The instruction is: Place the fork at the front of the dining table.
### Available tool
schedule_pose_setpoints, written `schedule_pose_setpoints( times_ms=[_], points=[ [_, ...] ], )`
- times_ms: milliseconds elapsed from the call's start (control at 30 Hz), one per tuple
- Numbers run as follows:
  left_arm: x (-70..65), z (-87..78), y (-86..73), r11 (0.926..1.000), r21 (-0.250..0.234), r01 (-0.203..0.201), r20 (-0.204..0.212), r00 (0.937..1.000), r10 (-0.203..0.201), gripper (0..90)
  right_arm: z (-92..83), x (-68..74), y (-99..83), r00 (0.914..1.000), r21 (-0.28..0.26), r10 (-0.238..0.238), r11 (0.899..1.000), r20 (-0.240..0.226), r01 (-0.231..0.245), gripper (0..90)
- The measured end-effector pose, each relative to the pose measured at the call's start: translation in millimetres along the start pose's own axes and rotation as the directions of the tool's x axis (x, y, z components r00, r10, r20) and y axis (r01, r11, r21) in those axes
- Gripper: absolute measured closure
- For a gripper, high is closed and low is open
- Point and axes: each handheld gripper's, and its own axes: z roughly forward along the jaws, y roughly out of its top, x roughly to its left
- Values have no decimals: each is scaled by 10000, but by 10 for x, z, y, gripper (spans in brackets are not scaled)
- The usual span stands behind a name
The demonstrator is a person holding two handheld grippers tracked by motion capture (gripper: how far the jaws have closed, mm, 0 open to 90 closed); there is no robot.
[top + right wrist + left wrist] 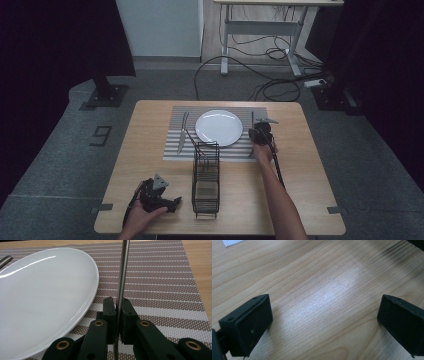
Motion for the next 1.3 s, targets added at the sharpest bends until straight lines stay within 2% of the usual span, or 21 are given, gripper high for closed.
schedule_pose_setpoints(
  times_ms=[467, 700, 1300],
  points=[
    [0, 0, 0, 10000, -2, 1, -1, 10000, -1, 0, 81, -23, -11, 9992, 652, 407, 9970, 35, -409, 843],
    [0, 0, 0, 10000, -3, 0, -1, 10000, 0, 0, 137, -42, -28, 9982, 922, 564, 9941, 196, -580, 847],
    [-1, 0, -1, 10000, -5, 1, -3, 10000, -1, 0, 145, 2, -18, 9986, 1002, 143, 9948, 507, -193, 850]
  ],
)
